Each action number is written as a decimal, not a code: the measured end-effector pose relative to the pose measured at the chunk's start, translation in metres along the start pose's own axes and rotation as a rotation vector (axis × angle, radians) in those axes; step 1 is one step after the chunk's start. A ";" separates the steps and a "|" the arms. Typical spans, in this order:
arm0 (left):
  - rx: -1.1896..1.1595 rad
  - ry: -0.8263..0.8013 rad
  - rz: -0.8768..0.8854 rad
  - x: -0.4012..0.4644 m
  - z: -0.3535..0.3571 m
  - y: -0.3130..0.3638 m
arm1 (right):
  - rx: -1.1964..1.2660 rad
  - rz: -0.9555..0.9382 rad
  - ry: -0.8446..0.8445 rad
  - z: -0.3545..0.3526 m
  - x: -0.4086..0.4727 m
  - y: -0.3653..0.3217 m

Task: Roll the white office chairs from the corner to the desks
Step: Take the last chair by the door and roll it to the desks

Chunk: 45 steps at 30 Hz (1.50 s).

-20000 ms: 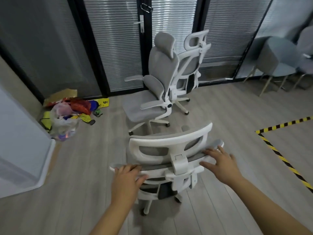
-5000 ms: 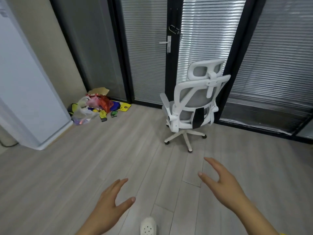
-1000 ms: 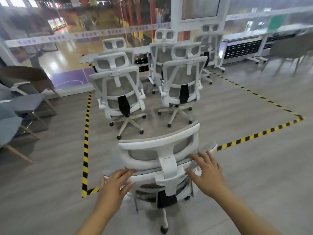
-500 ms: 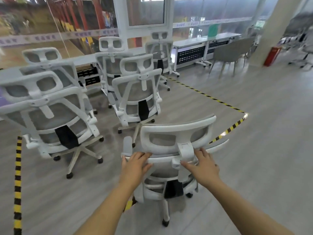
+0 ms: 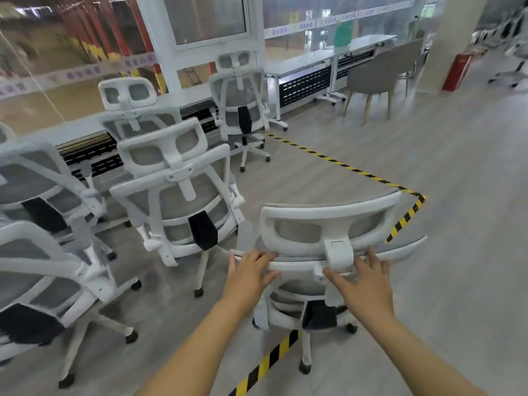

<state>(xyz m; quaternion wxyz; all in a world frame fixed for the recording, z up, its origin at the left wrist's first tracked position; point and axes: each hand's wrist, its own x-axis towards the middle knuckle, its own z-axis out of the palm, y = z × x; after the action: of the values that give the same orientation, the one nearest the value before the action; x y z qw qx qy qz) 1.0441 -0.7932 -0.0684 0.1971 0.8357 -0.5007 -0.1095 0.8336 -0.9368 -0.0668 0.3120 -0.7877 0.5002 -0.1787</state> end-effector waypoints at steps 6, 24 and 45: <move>0.171 -0.029 0.058 0.171 0.004 0.026 | 0.033 0.012 0.041 -0.020 0.167 0.005; 0.122 0.126 0.247 0.561 0.033 0.008 | 0.099 0.030 -0.136 -0.058 0.574 -0.018; 0.014 0.213 -0.073 0.933 0.029 0.004 | 0.063 -0.194 -0.343 -0.022 1.044 -0.034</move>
<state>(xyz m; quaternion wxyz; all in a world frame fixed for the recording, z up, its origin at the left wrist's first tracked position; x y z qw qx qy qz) 1.4729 -1.6227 -0.0790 0.2391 0.8618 -0.4468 -0.0238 1.2984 -1.8722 -0.0596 0.3983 -0.8411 0.3555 -0.0867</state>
